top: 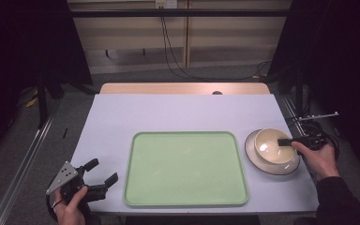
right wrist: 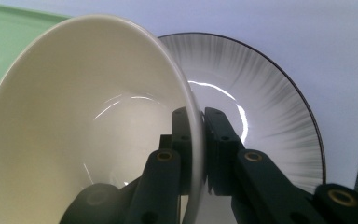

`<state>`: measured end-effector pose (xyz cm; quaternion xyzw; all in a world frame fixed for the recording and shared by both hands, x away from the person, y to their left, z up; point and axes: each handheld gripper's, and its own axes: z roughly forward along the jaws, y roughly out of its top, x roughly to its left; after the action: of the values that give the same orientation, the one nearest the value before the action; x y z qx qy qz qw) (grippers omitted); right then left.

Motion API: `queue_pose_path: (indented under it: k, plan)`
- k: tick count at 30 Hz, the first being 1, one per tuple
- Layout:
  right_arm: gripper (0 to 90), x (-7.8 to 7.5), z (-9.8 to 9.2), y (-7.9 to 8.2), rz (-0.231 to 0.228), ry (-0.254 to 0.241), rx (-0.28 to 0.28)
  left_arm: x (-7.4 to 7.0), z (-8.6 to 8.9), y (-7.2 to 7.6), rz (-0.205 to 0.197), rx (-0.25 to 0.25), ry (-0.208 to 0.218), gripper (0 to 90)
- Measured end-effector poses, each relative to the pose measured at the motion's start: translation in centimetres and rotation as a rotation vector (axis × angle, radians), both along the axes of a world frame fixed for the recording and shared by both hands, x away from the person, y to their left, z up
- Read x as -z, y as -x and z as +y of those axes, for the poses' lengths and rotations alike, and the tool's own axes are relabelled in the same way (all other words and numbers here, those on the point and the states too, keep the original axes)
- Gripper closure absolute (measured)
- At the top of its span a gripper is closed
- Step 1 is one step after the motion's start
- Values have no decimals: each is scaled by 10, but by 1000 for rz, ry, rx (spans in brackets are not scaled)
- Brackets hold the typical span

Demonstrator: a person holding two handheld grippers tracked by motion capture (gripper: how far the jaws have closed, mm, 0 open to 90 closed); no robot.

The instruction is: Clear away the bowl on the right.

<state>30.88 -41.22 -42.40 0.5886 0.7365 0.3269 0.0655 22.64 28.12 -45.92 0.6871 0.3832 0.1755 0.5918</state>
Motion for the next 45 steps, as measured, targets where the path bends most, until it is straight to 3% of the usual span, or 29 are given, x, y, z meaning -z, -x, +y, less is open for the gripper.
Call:
queue_pose_path:
  k: [2,23,38,45]
  plan:
    - [840,-3,1,1,-26,4,1,0,0,0,0,2,2,15]
    - [839,-25,21,1,-65,-31,-85,0,-1,0,1,-1,1,15]
    - [840,-35,45,-13,-79,-53,-134,0,-1,0,1,-9,0,15]
    - [839,-42,65,-24,-86,-50,-193,0,-1,-1,4,-8,-1,16]
